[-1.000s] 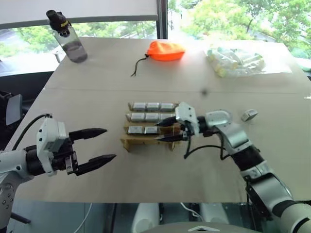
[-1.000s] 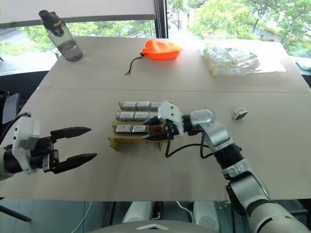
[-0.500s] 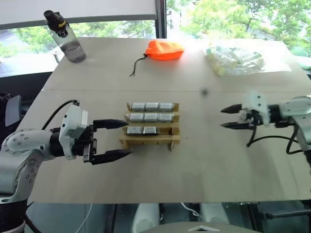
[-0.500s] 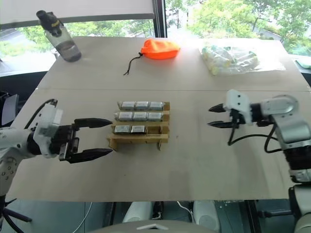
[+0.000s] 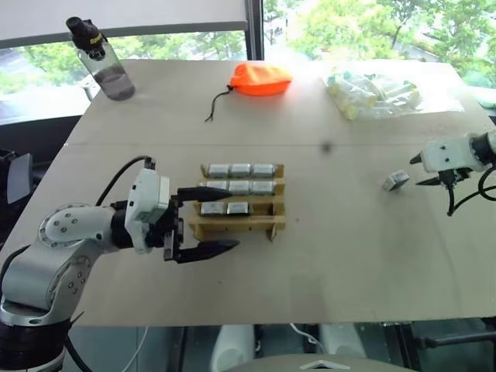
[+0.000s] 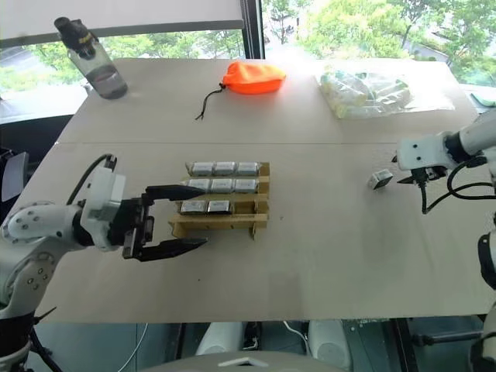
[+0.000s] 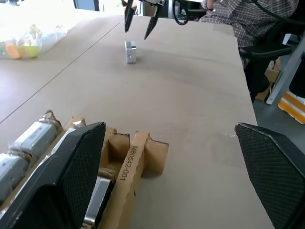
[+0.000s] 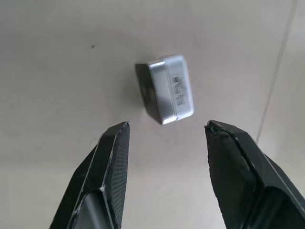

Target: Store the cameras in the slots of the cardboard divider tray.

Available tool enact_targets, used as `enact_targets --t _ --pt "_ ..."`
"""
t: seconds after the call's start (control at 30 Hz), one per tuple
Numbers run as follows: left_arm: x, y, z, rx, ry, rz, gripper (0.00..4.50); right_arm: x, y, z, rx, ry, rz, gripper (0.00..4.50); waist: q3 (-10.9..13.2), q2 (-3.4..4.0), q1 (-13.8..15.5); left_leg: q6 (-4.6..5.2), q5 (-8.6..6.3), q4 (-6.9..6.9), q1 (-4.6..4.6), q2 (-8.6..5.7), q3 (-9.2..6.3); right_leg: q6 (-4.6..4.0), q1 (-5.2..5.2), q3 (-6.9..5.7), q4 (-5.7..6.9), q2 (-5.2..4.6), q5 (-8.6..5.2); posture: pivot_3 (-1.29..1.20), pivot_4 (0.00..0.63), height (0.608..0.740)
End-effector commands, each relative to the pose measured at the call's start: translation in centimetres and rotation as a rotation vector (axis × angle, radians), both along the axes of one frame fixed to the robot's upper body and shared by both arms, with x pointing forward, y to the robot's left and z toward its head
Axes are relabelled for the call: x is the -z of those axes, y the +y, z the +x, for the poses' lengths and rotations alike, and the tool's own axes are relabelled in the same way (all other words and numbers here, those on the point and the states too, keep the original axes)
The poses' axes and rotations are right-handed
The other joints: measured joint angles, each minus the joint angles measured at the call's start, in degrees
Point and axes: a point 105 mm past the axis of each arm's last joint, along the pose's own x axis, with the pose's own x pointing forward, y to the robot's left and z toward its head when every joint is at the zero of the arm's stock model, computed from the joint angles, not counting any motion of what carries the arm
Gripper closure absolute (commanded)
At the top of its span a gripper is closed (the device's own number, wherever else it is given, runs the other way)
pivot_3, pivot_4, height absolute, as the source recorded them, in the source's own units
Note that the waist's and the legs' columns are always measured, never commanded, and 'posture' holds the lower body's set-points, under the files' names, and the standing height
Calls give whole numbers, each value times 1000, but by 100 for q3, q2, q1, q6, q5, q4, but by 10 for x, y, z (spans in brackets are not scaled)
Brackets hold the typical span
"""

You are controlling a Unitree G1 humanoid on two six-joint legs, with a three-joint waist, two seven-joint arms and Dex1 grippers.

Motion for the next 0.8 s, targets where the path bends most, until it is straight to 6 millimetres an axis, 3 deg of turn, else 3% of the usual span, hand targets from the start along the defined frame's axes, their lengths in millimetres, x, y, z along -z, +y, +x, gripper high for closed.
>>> enact_targets --t 0.03,0.27,0.8 --pt "-10 -1 -5 -1 -62 -1 0 -8 1 5 -24 -32 -38 2022 0 0 7 0 0 1 0 0 0 0 0 0 0 0 0 0 150 726" --pt "-9 -1 -11 -33 -63 -5 0 -7 12 16 -40 -54 -66 2022 2 2 11 -1 0 1 -4 0 -4 0 0 -4 -1 -2 0 0 150 726" --pt "-7 4 -18 -80 -60 3 0 3 21 19 -50 -19 -83 2022 3 5 3 -2 1 2 -3 0 -5 -1 1 -4 1 -2 0 0 150 726"
